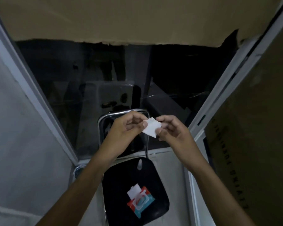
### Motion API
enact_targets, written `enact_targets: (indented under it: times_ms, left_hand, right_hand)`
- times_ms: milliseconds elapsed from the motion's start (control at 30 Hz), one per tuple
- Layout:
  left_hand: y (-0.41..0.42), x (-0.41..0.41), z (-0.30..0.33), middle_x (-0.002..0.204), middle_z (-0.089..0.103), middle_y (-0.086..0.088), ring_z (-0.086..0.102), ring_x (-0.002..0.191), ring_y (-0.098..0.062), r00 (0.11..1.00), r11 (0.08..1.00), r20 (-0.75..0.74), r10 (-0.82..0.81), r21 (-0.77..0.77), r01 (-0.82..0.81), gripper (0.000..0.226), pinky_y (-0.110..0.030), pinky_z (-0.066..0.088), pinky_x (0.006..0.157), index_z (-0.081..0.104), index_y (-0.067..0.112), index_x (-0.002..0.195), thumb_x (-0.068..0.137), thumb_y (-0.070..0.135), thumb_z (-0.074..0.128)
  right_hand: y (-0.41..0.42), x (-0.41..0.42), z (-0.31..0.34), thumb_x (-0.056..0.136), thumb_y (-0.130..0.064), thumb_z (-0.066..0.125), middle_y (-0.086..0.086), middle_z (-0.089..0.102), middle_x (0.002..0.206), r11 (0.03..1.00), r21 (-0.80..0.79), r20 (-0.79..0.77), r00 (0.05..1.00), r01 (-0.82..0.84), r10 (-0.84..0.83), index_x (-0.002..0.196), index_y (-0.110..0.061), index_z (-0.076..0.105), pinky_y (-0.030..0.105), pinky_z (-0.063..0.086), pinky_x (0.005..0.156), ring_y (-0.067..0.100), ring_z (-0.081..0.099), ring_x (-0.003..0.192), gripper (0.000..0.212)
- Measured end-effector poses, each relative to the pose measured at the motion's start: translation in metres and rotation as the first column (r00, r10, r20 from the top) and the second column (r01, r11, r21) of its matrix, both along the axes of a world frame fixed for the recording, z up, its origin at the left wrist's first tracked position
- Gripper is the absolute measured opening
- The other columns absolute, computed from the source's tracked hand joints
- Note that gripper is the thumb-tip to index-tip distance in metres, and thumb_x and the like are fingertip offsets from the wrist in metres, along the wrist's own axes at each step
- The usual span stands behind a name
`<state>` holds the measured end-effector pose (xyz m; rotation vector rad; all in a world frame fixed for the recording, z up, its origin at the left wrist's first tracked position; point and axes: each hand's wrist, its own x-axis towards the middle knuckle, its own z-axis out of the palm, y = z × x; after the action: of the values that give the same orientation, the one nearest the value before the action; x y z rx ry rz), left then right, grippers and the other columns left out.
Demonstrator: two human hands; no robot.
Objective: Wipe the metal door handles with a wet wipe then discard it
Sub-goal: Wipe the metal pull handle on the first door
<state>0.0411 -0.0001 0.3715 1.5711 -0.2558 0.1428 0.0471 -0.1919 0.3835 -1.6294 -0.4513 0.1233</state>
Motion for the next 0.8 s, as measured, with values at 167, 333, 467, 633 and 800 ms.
enact_targets:
  times_ms: [167, 333, 467, 633, 800]
  left_hand:
    - [-0.043, -0.014, 0.044, 0.100, 0.070, 0.003, 0.067, 0.098, -0.013, 0.982, 0.967, 0.003, -0.190, -0.173, 0.187, 0.015, -0.026, 0.054, 0.079, 0.069, 0.025, 0.093, 0.084, 0.036, 0.071]
    - [-0.098, -0.007, 0.079, 0.098, 0.070, -0.001, 0.068, 0.094, -0.014, 0.936, 0.885, -0.006, -0.351, -0.328, 0.330, 0.011, -0.024, 0.053, 0.078, 0.070, 0.025, 0.089, 0.081, 0.032, 0.073]
    - [-0.142, 0.007, 0.098, 0.099, 0.070, -0.004, 0.066, 0.094, -0.015, 0.905, 0.833, -0.009, -0.426, -0.393, 0.389, 0.008, -0.025, 0.053, 0.078, 0.069, 0.023, 0.085, 0.081, 0.031, 0.068]
    - [-0.188, 0.028, 0.119, 0.105, 0.072, -0.008, 0.068, 0.096, -0.018, 0.865, 0.777, 0.020, -0.501, -0.429, 0.460, 0.015, -0.025, 0.054, 0.079, 0.071, 0.018, 0.090, 0.083, 0.030, 0.065]
    - [-0.219, 0.042, 0.133, 0.114, 0.070, -0.014, 0.066, 0.108, -0.025, 0.837, 0.770, 0.062, -0.543, -0.361, 0.526, 0.030, -0.027, 0.054, 0.084, 0.071, 0.008, 0.106, 0.096, 0.028, 0.050]
  right_hand:
    - [-0.041, -0.025, 0.045, 0.094, -0.016, 0.062, -0.008, 0.057, 0.087, 0.996, 0.009, 0.125, 0.988, 0.093, -0.093, 0.111, -0.027, 0.061, 0.025, 0.051, 0.078, 0.015, 0.063, 0.083, 0.020]
    - [-0.087, -0.031, 0.081, 0.091, -0.020, 0.063, -0.013, 0.057, 0.088, 0.974, 0.064, 0.240, 0.944, 0.216, -0.225, 0.106, -0.031, 0.060, 0.020, 0.049, 0.071, 0.010, 0.060, 0.083, 0.019]
    - [-0.120, -0.028, 0.097, 0.092, -0.016, 0.061, -0.012, 0.061, 0.090, 0.950, 0.071, 0.271, 0.911, 0.303, -0.311, 0.105, -0.029, 0.059, 0.020, 0.049, 0.068, 0.010, 0.061, 0.081, 0.018]
    - [-0.152, -0.025, 0.114, 0.091, -0.014, 0.063, -0.010, 0.064, 0.098, 0.851, 0.019, 0.391, 0.779, 0.525, -0.490, 0.106, -0.032, 0.057, 0.025, 0.053, 0.071, 0.012, 0.065, 0.090, 0.025]
    - [-0.171, -0.031, 0.125, 0.092, -0.013, 0.063, -0.010, 0.063, 0.097, 0.700, -0.005, 0.544, 0.590, 0.714, -0.597, 0.099, -0.031, 0.060, 0.017, 0.049, 0.071, 0.012, 0.064, 0.091, 0.019]
